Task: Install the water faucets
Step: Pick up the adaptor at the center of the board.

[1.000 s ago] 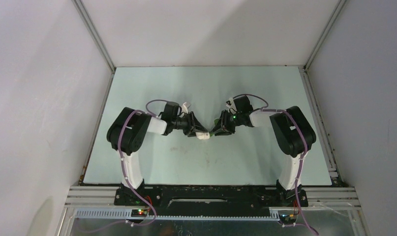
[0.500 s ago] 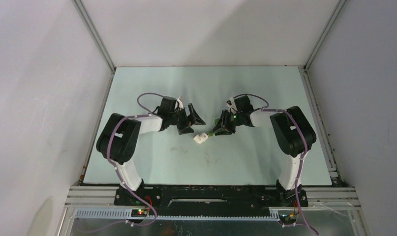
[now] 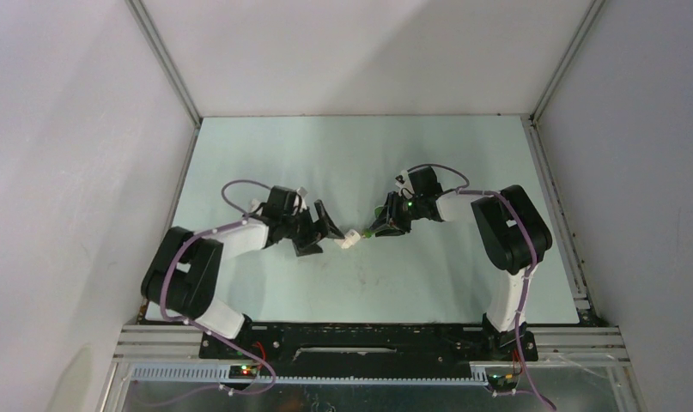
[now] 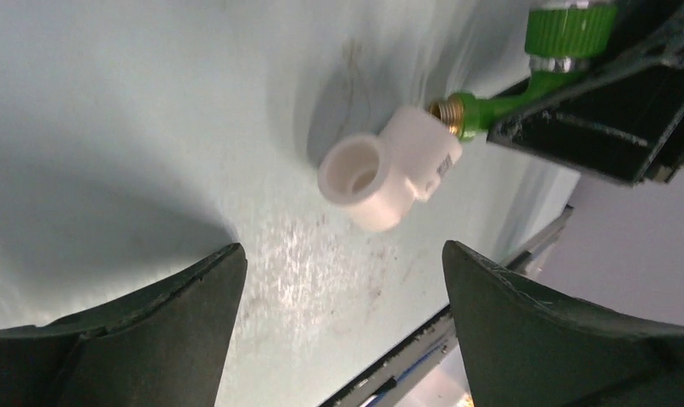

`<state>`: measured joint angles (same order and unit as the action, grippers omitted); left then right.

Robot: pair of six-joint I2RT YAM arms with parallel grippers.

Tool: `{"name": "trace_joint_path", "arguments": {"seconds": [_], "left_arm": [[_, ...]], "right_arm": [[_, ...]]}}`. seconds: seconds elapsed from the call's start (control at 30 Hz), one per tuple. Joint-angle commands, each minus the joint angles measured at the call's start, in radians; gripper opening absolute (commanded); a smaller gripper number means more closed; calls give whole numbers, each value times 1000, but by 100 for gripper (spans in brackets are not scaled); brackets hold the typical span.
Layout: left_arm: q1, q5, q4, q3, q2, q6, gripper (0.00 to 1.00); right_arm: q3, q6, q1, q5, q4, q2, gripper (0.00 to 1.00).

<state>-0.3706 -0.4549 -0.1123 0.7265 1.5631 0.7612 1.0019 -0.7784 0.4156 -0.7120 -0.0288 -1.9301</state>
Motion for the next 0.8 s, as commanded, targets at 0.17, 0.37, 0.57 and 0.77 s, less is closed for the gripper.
{"name": "trace_joint_path", "arguments": {"seconds": [0.17, 0.37, 0.57, 0.77], "left_arm": [[-53, -16, 456, -231, -92, 408, 89], [-62, 37, 609, -272, -2, 471, 86], [-62, 56, 725, -271, 96, 456, 85], [-62, 14, 1033, -292, 220, 544, 72]], "right_arm": [[7, 14, 15, 5, 70, -1, 0], [7, 20, 20, -34, 153, -24, 0], [7, 28, 25, -60, 137, -31, 0], [7, 32, 36, -70, 118, -22, 0]]}}
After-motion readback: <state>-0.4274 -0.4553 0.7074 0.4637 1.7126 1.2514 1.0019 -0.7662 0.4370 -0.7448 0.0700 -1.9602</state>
